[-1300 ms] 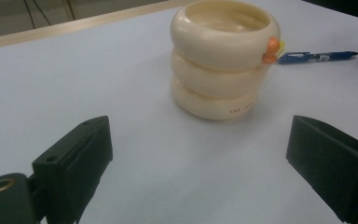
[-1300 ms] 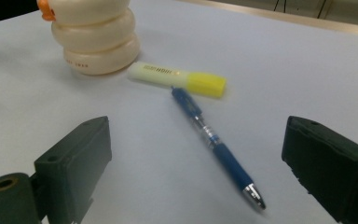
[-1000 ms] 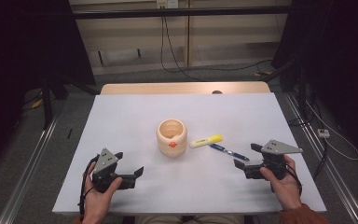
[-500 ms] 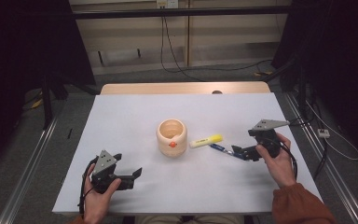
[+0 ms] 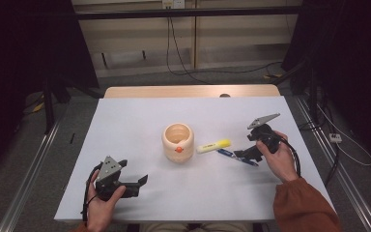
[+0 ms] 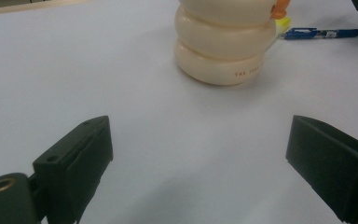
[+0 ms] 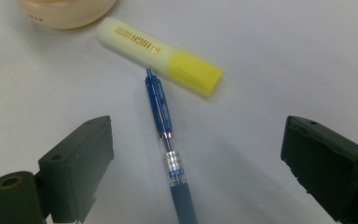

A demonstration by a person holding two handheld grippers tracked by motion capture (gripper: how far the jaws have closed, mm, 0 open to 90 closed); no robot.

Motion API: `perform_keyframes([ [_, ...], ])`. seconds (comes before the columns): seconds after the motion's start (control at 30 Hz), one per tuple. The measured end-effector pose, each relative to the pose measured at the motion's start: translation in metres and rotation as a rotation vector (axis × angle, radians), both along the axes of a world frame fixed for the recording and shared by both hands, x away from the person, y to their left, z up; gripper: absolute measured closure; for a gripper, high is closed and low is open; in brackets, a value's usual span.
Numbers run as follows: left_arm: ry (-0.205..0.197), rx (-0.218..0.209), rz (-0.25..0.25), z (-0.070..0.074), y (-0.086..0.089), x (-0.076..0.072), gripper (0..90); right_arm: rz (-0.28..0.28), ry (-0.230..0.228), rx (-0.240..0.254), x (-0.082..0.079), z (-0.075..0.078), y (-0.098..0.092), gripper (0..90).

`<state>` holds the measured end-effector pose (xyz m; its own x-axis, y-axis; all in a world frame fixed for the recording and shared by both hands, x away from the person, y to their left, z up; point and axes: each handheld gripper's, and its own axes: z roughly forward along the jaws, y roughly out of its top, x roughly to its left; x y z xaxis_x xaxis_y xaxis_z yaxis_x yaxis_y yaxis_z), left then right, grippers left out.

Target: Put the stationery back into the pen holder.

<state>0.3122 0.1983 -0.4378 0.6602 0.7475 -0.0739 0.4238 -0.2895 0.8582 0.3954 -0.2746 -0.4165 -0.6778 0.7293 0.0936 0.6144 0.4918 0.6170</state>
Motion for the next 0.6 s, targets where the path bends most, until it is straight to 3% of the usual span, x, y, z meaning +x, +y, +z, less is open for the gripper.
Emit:
perform_keyframes([
  [0.17, 0.003, 0.003, -0.006, -0.0001, -0.0005, -0.0001, 7.2, 0.017, 0.037, -0.033, -0.0018, 0.0004, -0.0021, 13.2],
  [0.37, 0.002, 0.005, -0.006, -0.0002, -0.0004, -0.0003, 7.2, 0.044, 0.091, -0.124, -0.0019, -0.0045, -0.0019, 18.3],
  [0.6, 0.006, 0.007, 0.001, -0.0008, 0.0002, 0.0003, 7.2, 0.099, 0.124, -0.174, -0.0039, -0.0072, -0.0006, 37.6],
])
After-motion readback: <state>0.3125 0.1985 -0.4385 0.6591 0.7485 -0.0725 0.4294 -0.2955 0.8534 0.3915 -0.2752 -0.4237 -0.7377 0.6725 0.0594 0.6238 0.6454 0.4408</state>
